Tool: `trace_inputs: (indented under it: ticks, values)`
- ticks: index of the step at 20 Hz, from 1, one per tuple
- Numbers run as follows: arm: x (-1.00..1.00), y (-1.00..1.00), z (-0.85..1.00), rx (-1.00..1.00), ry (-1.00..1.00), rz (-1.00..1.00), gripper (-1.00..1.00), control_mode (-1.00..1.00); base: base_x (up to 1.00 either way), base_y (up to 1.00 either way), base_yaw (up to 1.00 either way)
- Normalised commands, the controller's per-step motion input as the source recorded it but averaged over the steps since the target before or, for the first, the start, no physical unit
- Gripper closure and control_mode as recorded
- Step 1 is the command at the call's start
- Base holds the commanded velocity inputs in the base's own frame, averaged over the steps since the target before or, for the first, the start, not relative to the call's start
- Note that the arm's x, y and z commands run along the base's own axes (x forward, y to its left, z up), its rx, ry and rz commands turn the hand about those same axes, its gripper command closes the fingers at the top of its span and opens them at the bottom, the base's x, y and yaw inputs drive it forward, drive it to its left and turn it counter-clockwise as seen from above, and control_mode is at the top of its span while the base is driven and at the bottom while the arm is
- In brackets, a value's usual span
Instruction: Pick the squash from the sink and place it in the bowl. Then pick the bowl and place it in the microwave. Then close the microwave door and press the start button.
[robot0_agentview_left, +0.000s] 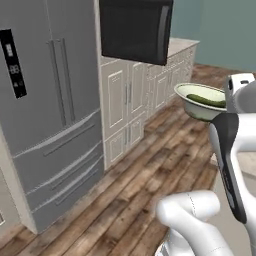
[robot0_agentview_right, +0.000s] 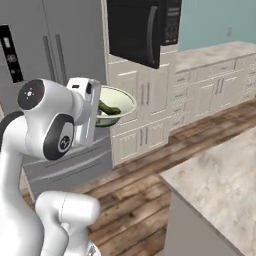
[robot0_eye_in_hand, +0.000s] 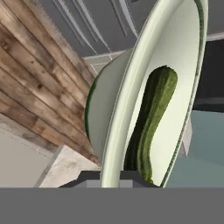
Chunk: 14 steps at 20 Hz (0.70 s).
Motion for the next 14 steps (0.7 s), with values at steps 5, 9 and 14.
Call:
trace_inputs:
  ticks: [5, 9, 14]
  values:
    - [0.0, 0.0, 0.0, 0.0, 0.0, 0.0, 1.0, 1.0, 0.51, 0.35, -0.52]
    - [0.0, 0.0, 0.0, 0.0, 0.0, 0.0, 1.0, 1.0, 0.51, 0.34, -0.51]
    - [0.0, 0.0, 0.0, 0.0, 0.0, 0.0, 1.0, 1.0, 0.54, 0.31, -0.52]
